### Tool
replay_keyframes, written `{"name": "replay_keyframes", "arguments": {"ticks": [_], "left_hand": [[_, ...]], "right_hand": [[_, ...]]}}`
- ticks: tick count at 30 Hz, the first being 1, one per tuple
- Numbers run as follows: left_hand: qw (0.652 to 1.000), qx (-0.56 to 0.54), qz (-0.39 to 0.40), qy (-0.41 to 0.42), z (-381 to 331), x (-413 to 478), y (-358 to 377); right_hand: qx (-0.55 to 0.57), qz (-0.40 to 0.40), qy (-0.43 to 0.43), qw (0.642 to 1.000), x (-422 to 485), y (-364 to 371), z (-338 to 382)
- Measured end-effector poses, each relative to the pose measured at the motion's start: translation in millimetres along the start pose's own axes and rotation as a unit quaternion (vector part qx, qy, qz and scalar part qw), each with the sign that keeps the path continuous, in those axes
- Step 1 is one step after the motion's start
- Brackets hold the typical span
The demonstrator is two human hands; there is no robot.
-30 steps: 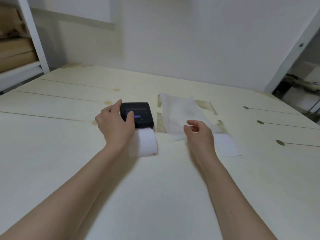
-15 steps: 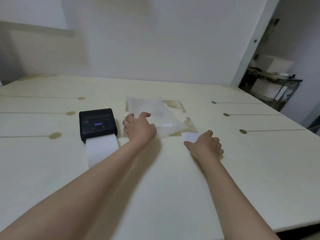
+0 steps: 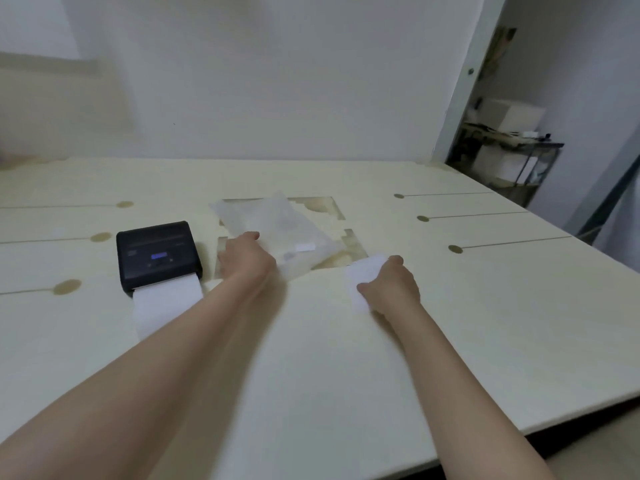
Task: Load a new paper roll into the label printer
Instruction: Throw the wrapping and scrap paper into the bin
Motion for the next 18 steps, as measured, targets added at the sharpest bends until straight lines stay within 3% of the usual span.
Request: {"name": "replay_keyframes", "arguments": {"ticks": [4,12,18], "left_hand": [[0.998,-0.033,-0.007,0.049,2.0,-14.1,-5.0],[0.963,-0.228,0.105,0.094,3.5,-59.7,-6.4],[0.94,-0.291,0.146,0.106,10.3,-89.7,-16.7]], "right_hand": [[0.264,0.018,-0.098,0.959,-9.9,-1.1,-2.2],[0.267,0.017,-0.091,0.959,-19.2,4.8,7.2],[0.337,0.034,-0.058,0.939,-36.3,-5.1,-11.7]]}}
Point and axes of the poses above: each hand's wrist, its own x-axis towards the middle knuckle, its own y-axis out of the palm, z = x × y, the point moved 2 cm from there along x, towards the middle knuckle, and after that the axes turned 2 degrees about z, right-handed, at the moved point
